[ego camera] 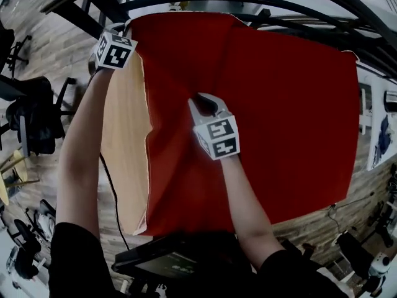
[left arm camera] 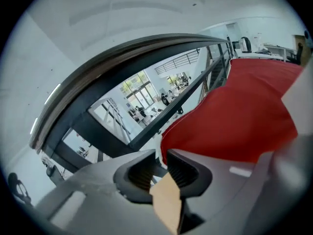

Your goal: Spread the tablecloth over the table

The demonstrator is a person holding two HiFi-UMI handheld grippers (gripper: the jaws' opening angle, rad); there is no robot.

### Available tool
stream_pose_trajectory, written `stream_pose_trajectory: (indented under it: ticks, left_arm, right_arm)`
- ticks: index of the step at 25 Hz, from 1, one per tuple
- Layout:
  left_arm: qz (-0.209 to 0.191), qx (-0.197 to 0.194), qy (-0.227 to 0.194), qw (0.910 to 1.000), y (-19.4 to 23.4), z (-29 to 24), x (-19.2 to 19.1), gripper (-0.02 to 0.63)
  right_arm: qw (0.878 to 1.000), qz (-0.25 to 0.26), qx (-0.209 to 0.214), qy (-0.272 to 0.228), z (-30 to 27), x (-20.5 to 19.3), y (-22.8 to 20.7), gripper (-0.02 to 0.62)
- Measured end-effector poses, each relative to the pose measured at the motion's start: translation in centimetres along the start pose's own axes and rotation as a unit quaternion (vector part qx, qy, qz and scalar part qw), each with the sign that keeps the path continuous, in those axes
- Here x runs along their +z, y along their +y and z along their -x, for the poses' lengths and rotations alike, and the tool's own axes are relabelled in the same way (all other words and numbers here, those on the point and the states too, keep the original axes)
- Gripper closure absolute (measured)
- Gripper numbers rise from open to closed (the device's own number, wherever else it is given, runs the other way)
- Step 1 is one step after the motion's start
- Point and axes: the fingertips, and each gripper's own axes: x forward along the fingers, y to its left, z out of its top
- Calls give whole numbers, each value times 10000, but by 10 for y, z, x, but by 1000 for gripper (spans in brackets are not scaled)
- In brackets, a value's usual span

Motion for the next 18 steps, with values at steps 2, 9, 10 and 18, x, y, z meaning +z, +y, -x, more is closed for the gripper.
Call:
stream_pose_trajectory:
  ticks: [2, 9, 10, 18]
  left_arm:
    - [303, -3, -40, 9995, 7, 9, -12, 371]
    - [81, -1389, -562, 9887, -97, 54, -5, 492]
    - [-81, -1527, -470, 9871, -113, 52, -12, 492]
    - [-279, -890, -131, 9956, -102, 25, -65, 601]
  right_arm:
    - [9993, 285, 62, 254, -25, 0, 13, 531]
    - [9856, 1336, 188, 1019, -75, -7, 44, 555]
    - [9858, 1352, 311, 948, -77, -2, 51, 555]
    - [9953, 882, 130, 373, -39, 27, 36, 517]
